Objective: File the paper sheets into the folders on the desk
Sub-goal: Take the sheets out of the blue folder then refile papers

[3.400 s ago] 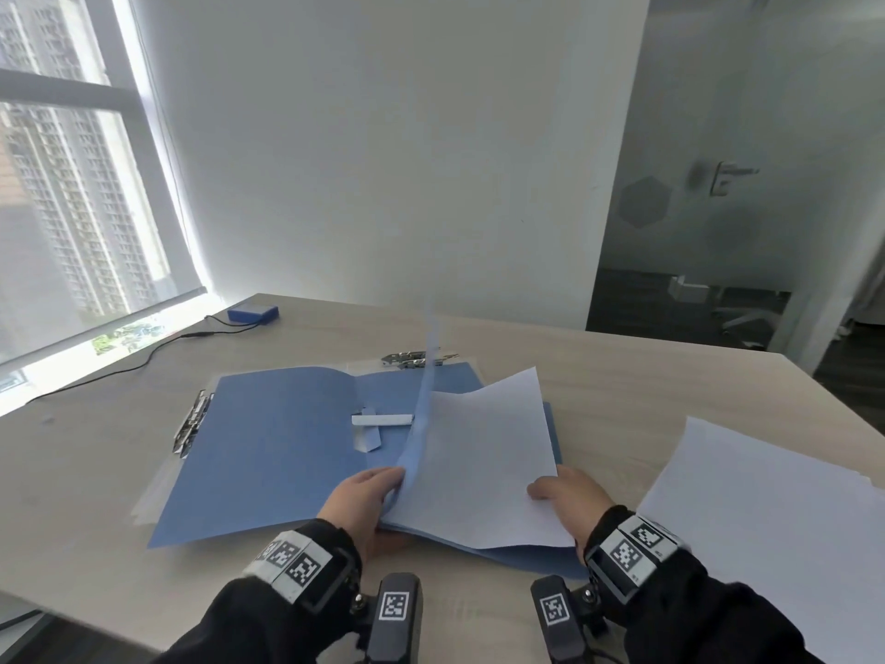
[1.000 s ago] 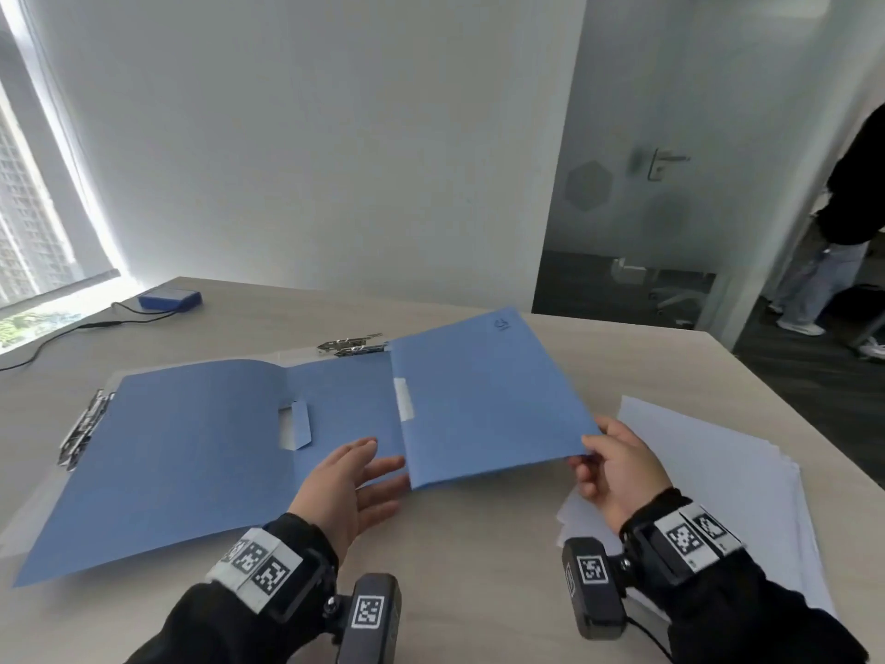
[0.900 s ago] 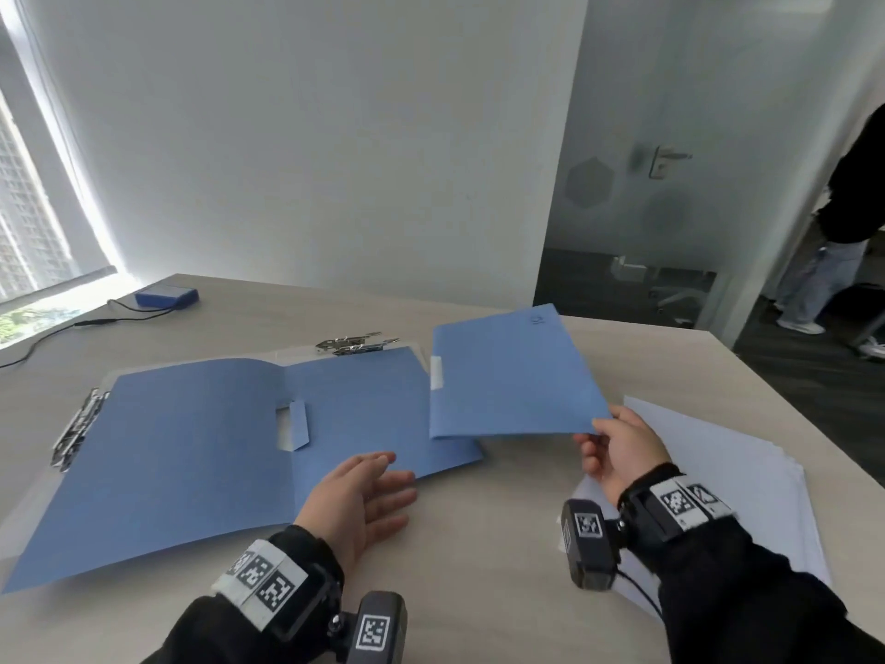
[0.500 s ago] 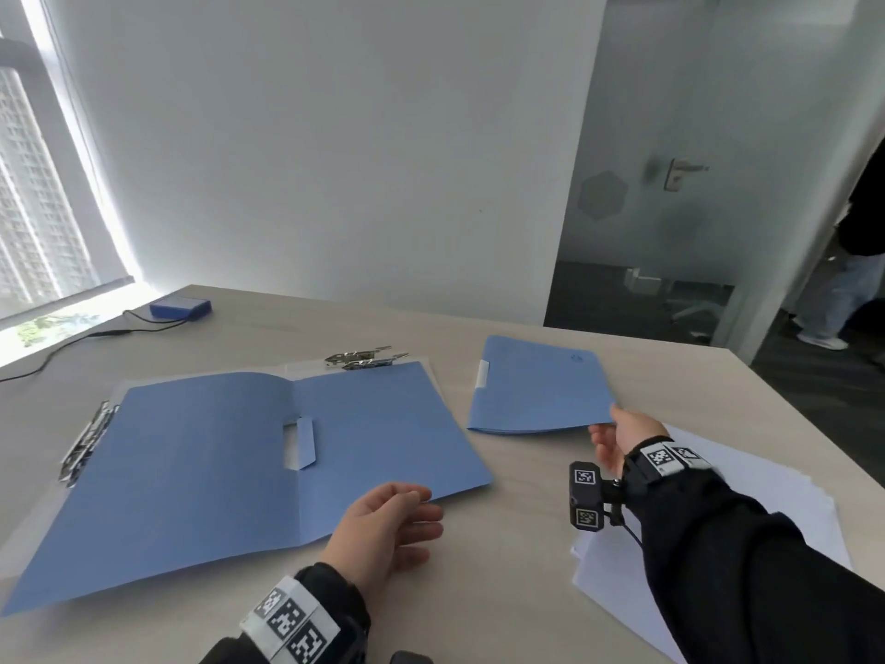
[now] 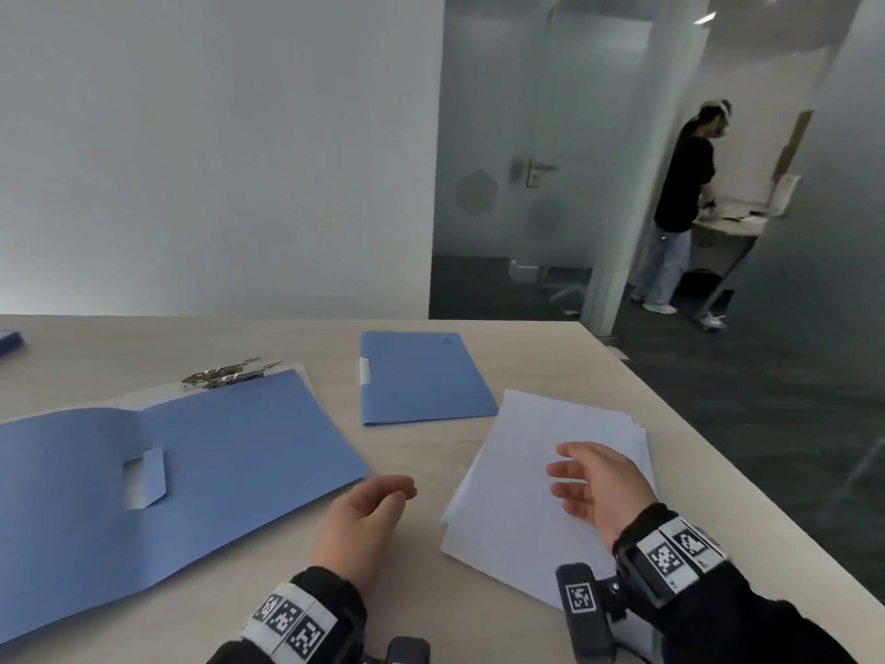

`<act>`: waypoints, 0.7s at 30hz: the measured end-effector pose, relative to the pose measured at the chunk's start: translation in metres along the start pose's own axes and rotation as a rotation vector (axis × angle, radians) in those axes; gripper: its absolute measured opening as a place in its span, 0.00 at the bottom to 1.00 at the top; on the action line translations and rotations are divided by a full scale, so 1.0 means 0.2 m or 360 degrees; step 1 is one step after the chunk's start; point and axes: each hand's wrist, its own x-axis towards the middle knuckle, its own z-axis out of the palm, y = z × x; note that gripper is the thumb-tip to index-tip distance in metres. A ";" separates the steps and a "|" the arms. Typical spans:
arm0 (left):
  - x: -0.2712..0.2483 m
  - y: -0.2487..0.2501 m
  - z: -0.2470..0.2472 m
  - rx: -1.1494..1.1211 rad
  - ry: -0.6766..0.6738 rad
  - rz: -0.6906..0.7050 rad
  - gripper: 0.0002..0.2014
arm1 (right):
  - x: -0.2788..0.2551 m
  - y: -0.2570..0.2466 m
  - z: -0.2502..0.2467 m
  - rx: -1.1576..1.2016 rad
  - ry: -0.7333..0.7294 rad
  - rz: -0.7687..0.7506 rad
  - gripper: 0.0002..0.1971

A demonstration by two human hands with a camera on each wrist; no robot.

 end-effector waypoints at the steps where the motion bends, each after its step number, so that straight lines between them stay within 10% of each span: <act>1: 0.00 0.00 0.05 0.0085 -0.0026 -0.0007 0.11 | -0.02 0.00 -0.07 -0.0082 0.0065 -0.0033 0.08; 9: 0.04 0.02 0.33 0.0780 -0.0184 0.0157 0.24 | -0.09 0.05 -0.46 -0.0175 0.0371 -0.0033 0.08; 21: 0.05 0.05 0.51 0.1217 -0.0259 0.0154 0.29 | -0.16 0.10 -0.57 0.0132 0.0140 0.0166 0.10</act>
